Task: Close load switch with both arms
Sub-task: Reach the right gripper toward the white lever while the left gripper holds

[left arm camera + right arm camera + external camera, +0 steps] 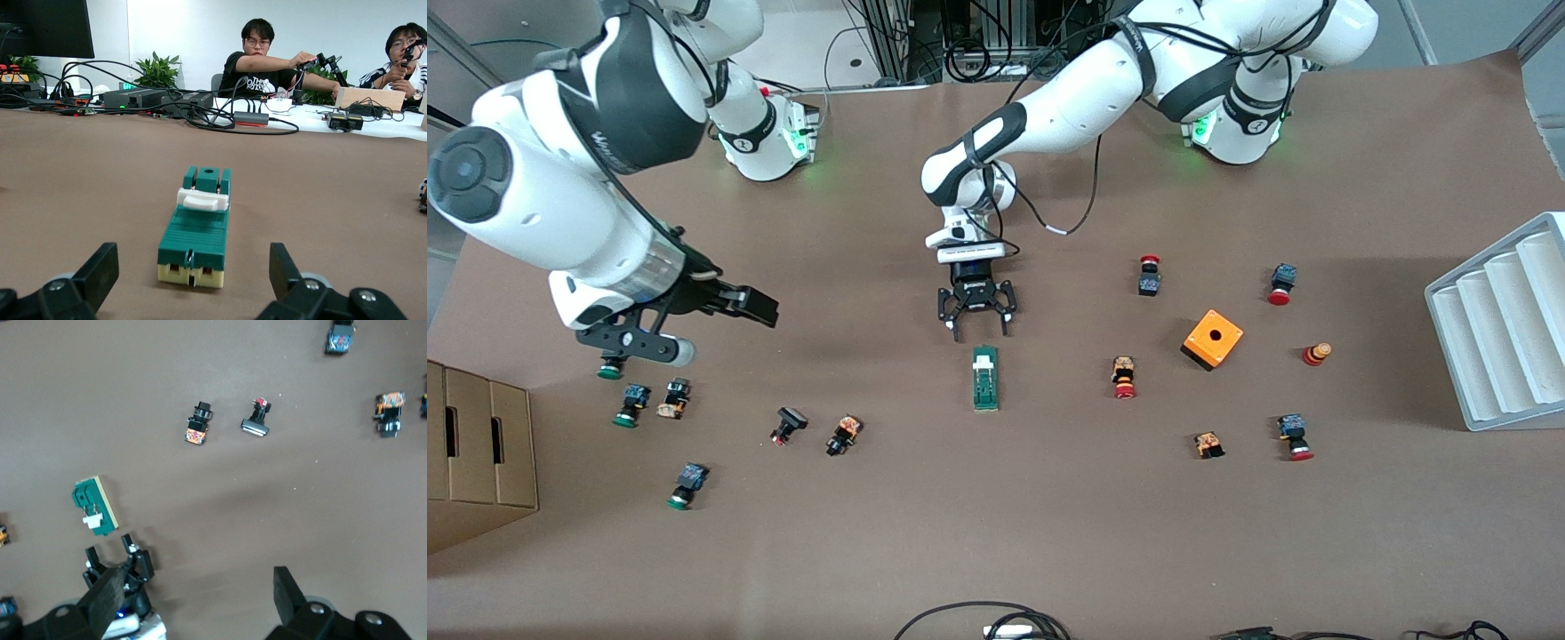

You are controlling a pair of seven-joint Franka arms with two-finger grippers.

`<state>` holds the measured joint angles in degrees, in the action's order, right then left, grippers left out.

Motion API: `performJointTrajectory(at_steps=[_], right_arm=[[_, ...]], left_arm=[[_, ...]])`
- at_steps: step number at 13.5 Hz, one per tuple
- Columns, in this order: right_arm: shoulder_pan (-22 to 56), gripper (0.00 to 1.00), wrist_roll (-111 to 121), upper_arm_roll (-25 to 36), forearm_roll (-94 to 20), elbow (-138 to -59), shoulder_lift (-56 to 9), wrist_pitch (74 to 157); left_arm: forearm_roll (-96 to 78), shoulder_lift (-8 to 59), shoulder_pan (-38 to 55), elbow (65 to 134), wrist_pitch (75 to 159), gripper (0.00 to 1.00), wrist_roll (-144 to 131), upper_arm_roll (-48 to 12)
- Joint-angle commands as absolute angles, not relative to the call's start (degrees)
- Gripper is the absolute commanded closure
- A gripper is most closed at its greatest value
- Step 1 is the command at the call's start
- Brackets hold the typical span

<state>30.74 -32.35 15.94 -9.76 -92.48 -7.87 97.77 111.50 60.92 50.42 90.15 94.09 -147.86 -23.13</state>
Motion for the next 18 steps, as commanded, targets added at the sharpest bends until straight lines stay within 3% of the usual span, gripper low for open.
performJointTrajectory(at_steps=[1,8,12,18], right_arm=[[33.65,0.0,-39.79,16.44,-11.16,-91.14,-10.8,101.06],[42.53,0.0,-60.0,16.44,-12.04,-91.14,-18.1,111.78],[44.29,0.0,-68.1,16.44,-18.35,-91.4,-21.61,118.89],[48.95,0.01,-81.37,16.44,-18.46,-94.73,-26.01,130.31]], left_arm=[[111.53,63.01,50.36,87.54,92.72,0.02,-148.18,-23.64],[111.88,64.42,50.19,87.36,92.99,0.02,-148.09,-23.47],[111.97,64.51,50.19,87.28,92.99,0.04,-147.22,-23.38],[112.06,64.6,50.19,87.19,93.34,0.06,-146.95,-23.38]])
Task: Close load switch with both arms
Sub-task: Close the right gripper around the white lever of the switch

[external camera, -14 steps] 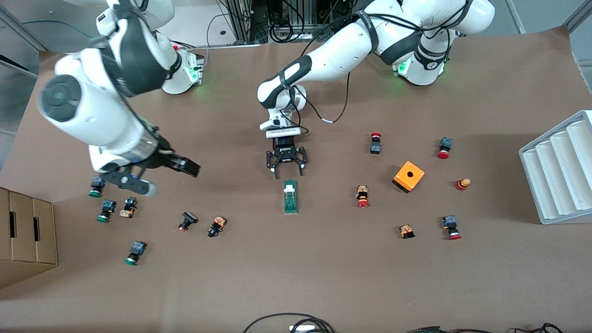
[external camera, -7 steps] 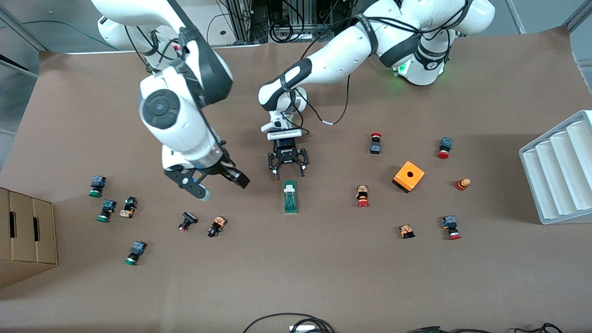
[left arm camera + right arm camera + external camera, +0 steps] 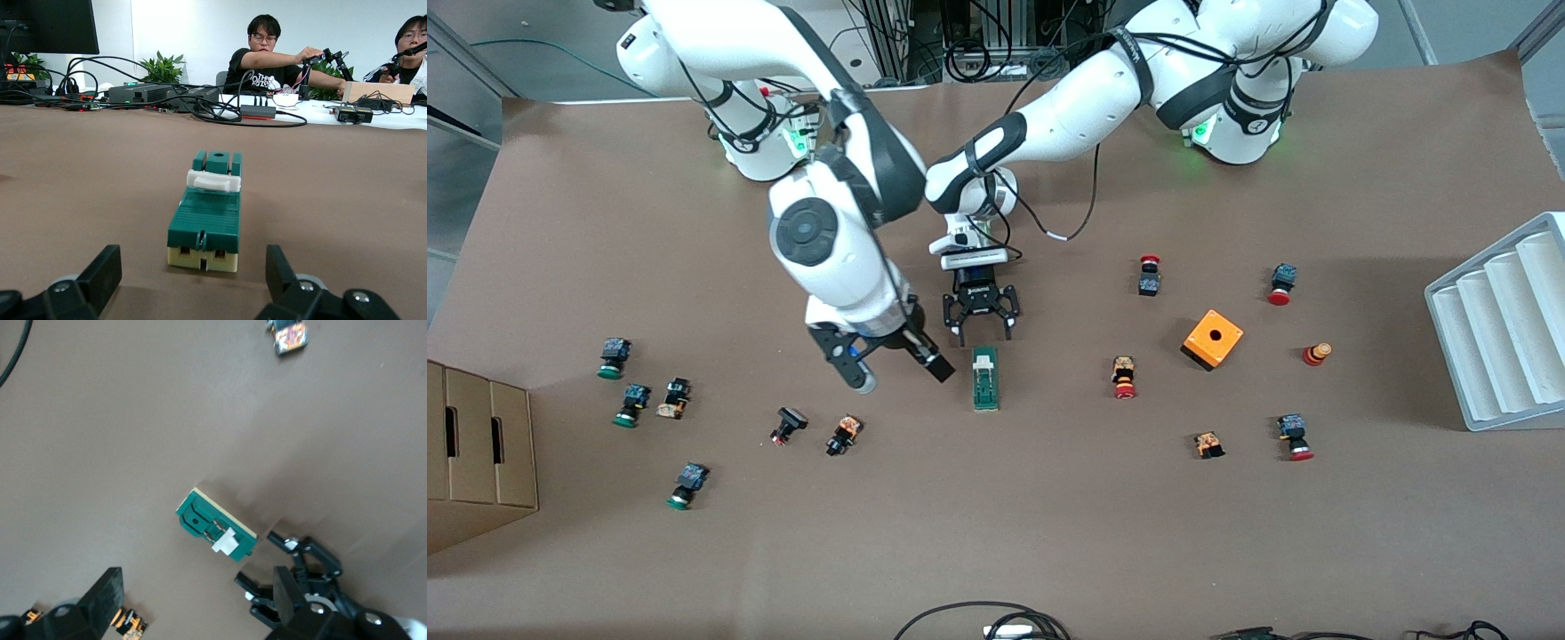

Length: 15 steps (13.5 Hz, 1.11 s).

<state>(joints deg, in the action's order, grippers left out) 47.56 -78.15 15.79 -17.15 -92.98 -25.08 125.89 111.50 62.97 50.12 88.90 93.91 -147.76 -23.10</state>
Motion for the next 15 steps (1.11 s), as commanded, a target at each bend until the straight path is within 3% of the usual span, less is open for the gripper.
performJointTrajectory(at_steps=[1,5,9,15], right_arm=[[49.65,0.02,-82.69,16.44,-18.46,-96.05,-26.54,132.69],[52.55,0.03,-89.63,16.44,-18.46,-96.68,-31.19,139.37],[54.48,0.05,-95.87,16.44,-18.46,-97.2,-33.75,143.08],[57.3,0.08,-100.45,16.35,-18.54,-102.82,-33.05,147.73]], left_arm=[[112.06,64.6,50.19,87.19,93.34,0.07,-146.87,-23.38],[111.97,64.6,50.19,87.01,93.43,0.14,-143.88,-23.38],[111.8,64.69,49.75,87.01,93.34,0.29,-142.13,-23.38],[111.97,64.69,49.48,85.78,93.69,0.32,-141.33,-23.38]])
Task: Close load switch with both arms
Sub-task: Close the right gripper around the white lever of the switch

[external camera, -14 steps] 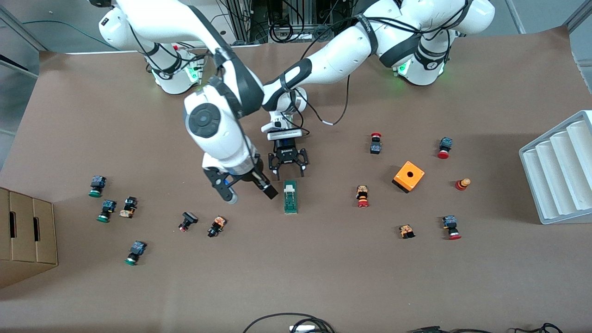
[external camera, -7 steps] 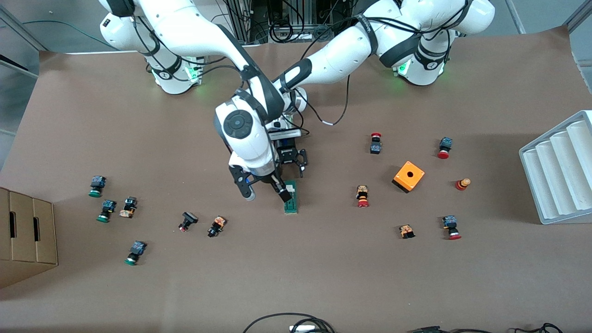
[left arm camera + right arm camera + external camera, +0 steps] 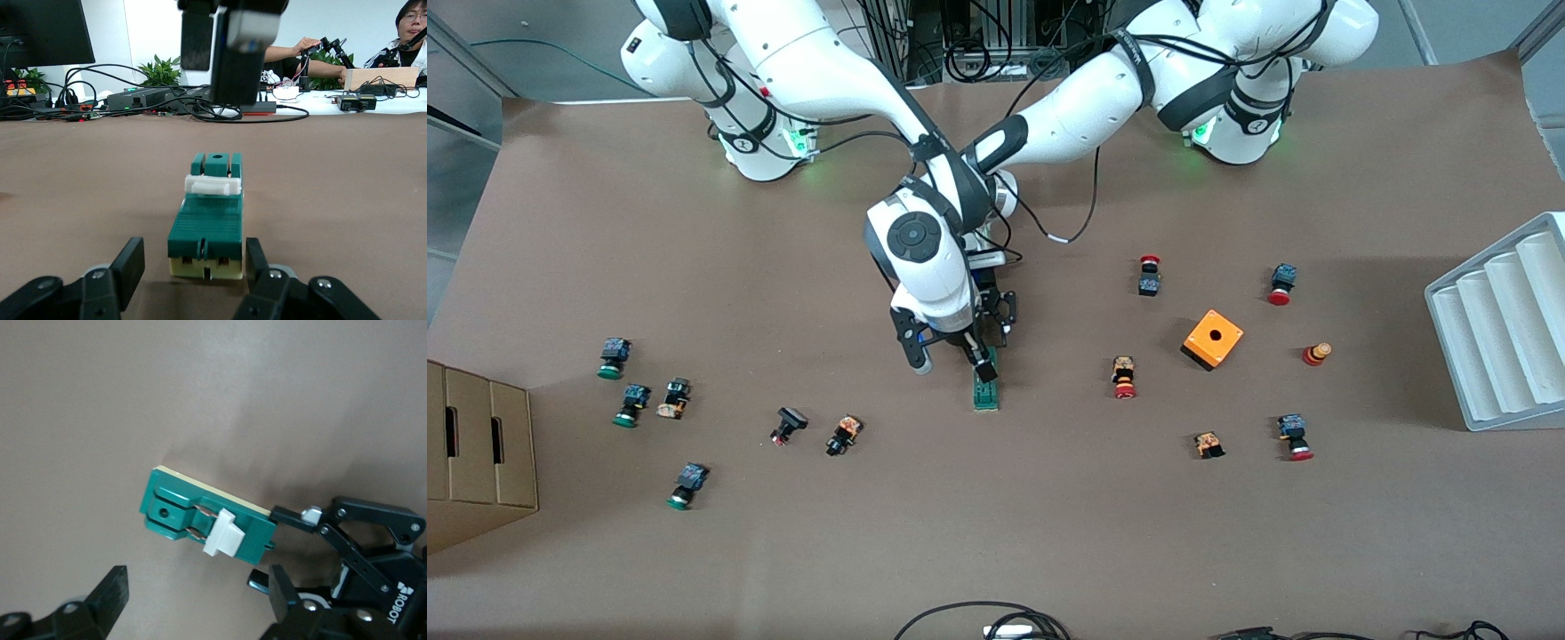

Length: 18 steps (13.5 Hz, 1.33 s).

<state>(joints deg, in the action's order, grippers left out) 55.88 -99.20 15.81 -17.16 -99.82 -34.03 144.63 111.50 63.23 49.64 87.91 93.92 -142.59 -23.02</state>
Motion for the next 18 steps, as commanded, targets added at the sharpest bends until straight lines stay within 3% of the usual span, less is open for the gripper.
performJointTrajectory(at_steps=[1,6,11,13,15,18], right_arm=[[57.39,0.11,-101.24,16.35,-18.46,-103.53,-33.13,149.05],[57.13,0.14,-103.96,14.43,-18.54,-103.54,-34.97,151.86],[56.95,0.17,-105.91,14.06,-18.54,-102.22,-37.97,153.72],[56.87,0.27,-105.82,14.06,-18.46,-102.22,-38.32,154.51],[56.78,0.27,-105.82,14.06,-18.46,-102.22,-38.93,155.21],[56.78,0.37,-105.65,14.06,-18.37,-102.22,-39.11,155.65]], left_arm=[[111.89,64.69,49.48,85.78,93.69,0.32,-141.42,-23.47],[111.97,65.21,49.39,85.43,93.69,0.4,-141.42,-23.47],[111.97,65.39,49.39,85.43,93.69,0.4,-141.33,-23.47],[112.06,65.65,49.39,85.34,93.69,0.4,-141.33,-23.38],[112.06,65.74,49.39,85.34,93.78,0.4,-141.15,-23.38],[112.06,65.74,49.39,85.25,93.78,0.4,-140.36,-23.47]])
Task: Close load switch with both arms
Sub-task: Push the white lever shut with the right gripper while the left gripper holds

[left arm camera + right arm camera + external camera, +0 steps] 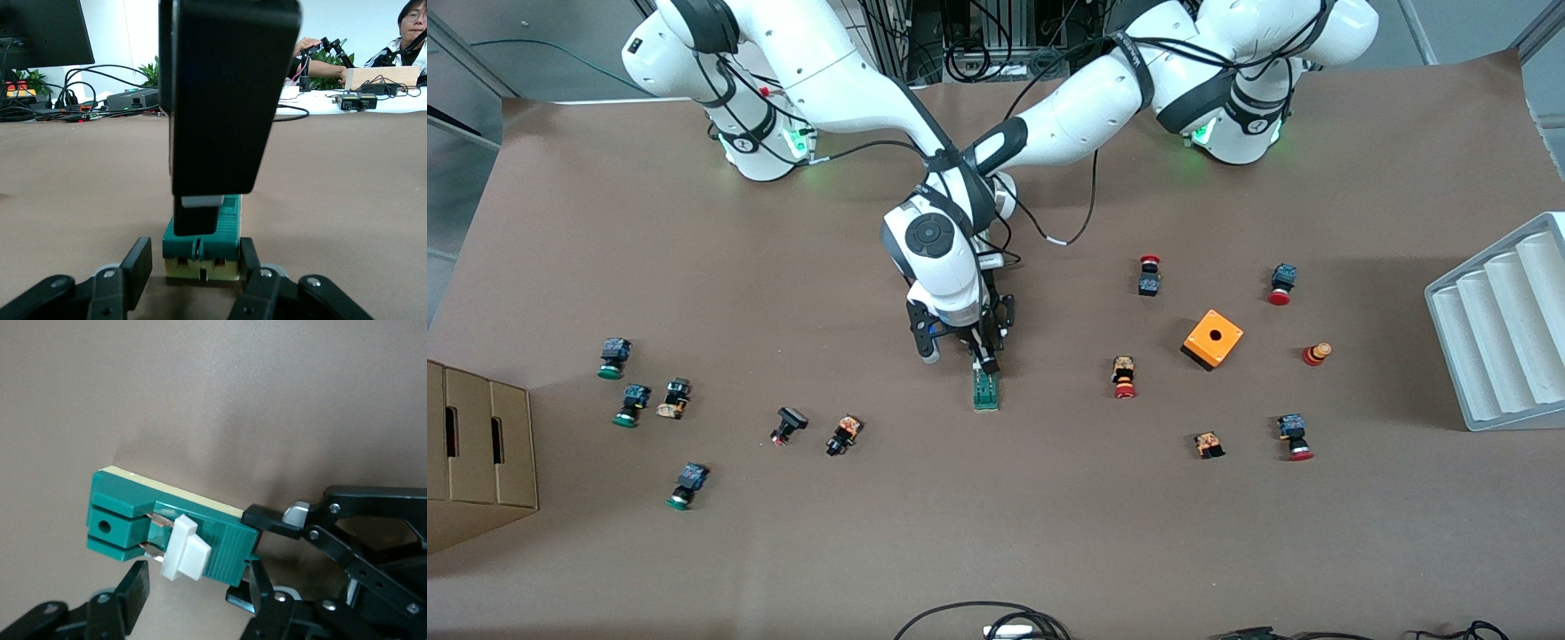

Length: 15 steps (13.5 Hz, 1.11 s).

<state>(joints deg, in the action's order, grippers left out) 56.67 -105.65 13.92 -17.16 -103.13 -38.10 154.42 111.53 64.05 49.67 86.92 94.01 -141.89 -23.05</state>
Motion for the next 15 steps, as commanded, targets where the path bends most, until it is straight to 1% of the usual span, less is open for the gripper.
performJointTrajectory(at_steps=[1,4,6,15], right_arm=[[56.78,0.38,-105.38,14.06,-18.37,-102.22,-39.11,155.65],[56.69,0.4,-104.94,14.06,-18.19,-102.22,-39.11,155.65],[56.69,0.46,-104.85,14.06,-18.19,-102.22,-38.94,155.57],[55.72,0.51,-103.01,14.06,-17.93,-101.6,-38.94,155.65]], left_arm=[[112.06,65.74,49.39,85.17,93.78,0.4,-140.36,-23.38],[111.97,65.74,49.39,85.25,93.78,0.41,-140.36,-23.38],[111.97,65.66,49.39,85.25,93.78,0.41,-140.27,-23.47],[111.97,65.74,49.39,85.25,93.78,0.42,-139.92,-23.47]])
